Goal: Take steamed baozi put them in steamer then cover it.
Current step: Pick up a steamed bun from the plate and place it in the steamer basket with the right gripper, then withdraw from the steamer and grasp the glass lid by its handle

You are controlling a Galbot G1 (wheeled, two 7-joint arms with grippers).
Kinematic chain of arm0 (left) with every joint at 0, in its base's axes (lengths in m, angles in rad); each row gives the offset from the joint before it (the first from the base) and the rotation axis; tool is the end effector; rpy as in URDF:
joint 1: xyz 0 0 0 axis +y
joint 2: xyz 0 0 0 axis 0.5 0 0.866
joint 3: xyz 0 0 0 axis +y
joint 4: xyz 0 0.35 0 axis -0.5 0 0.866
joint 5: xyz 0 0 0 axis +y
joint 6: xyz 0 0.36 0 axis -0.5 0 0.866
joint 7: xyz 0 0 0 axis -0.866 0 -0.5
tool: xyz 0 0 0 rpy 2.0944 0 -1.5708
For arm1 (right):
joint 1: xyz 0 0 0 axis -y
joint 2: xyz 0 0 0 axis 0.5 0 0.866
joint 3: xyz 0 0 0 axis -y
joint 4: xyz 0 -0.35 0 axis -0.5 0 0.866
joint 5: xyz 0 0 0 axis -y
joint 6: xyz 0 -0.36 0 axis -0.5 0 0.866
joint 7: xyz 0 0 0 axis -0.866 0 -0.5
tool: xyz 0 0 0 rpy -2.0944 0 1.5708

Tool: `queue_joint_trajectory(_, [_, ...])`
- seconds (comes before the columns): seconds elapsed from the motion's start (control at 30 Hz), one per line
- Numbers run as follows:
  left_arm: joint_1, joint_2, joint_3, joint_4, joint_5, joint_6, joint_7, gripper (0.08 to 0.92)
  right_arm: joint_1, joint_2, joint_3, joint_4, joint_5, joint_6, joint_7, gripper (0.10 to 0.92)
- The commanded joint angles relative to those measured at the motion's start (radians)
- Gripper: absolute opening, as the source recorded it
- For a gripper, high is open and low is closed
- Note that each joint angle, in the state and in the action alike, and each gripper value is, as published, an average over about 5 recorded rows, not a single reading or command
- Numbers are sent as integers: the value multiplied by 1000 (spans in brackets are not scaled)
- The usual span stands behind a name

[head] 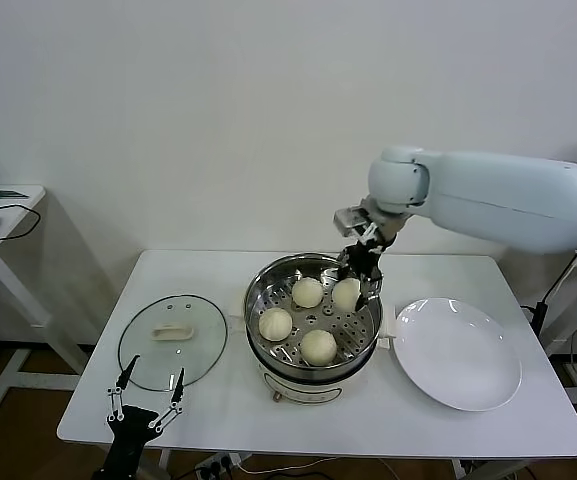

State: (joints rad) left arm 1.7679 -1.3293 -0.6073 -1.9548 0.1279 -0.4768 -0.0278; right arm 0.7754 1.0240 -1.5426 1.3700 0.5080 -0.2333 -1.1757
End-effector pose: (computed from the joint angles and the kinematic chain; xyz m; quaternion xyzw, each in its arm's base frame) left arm 0.1165 0.0786 -0.3714 0.0674 0.9799 0.1712 0.0765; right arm 0.5470 0.0458 -0.0324 0.6230 -0.4192 0.5656 0.3409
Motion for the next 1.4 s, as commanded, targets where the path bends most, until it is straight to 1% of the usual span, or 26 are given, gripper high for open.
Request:
queue_joint_trajectory(0.03, [0,0,0,3,1,-2,-1,823,-37,74,-71,-23,-52,-23,47,670])
queue_joint_trajectory(0.37, [3,3,-4,6,1,-6,-4,823,-106,108,-58,-78,-72,-28,72,668])
queue_joint_trajectory(0.7, [9,3,-1,4,2,-4,-7,823,-139,118,-50,-90,-85,-28,91,678])
queue_joint_trajectory(0.9, [11,5,-3,2,2,-5,-8,823,-129,109,-33,-84,-83,-27,97,796])
queue_joint_trajectory(0.97, [10,6,-3,1,2,-4,-8,823,-118,99,-28,-71,-83,-25,96,816])
queue_joint_trajectory(1.1, [8,7,-3,-3,2,-3,-8,823,-94,45,18,-3,-82,-21,93,822])
queue_joint_trajectory(1.27, [-2,9,-1,-1,6,-2,-7,823,-92,-93,155,101,-76,2,96,823])
queue_joint_trajectory(1.3, [-5,9,1,-1,8,-1,-7,823,-102,-124,187,113,-68,14,114,823])
queue_joint_trajectory(1.37, [-12,9,4,-4,16,2,-8,823,-130,-181,255,132,-40,52,200,823])
queue_joint_trajectory(1.4, [-16,9,5,-7,22,4,-9,823,-147,-209,277,142,-16,81,297,823])
